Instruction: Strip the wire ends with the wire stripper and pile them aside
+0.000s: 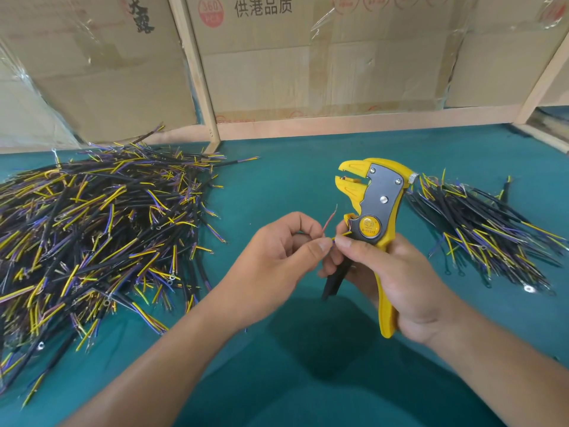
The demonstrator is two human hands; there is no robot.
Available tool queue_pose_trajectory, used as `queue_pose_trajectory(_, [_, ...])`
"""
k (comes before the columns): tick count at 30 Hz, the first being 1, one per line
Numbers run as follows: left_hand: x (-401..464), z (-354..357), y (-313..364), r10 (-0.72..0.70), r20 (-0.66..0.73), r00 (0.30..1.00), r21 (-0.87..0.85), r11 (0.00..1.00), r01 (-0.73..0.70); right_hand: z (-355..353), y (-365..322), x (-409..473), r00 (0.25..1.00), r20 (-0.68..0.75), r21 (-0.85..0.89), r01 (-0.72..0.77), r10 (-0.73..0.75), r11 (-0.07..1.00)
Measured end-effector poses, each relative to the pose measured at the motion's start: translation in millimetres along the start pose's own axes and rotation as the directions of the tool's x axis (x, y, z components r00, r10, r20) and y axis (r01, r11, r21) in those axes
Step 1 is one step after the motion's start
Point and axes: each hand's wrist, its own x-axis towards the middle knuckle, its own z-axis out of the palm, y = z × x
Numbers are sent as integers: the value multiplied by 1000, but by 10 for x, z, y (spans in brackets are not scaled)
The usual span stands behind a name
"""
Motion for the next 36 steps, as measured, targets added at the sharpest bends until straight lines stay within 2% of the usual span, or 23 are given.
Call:
queue_pose_trajectory(2, [-8,1,18,8,-7,1000,3,1000,-8,1,-2,0,1000,0,9,8,-8,1000])
queue_pose_trajectory(7, [-4,5,19,-47,-154,987,-81,996,35,14,15,5,1000,-14,15,23,-23,1000])
queue_pose_trajectory(15, [-5,9,-4,-48,-200,979,-3,999,48,21,25,-7,999,-36,-26,-1,0,1000])
queue_pose_trajectory(20, [-4,21,-7,-54,-247,968,-39,998,46,60,46,-30,1000,-5,-48,-2,2,999])
queue_pose_trajectory(29, [-10,-13,10,-11,-240,971,-81,997,-9,16,1,27,994,-105,40,-16,20,999])
queue_pose_trajectory(36, [-3,-83,4,26,-239,971,-46,998,-39,1,-17,-9,1000,-8,-49,-8,8,999])
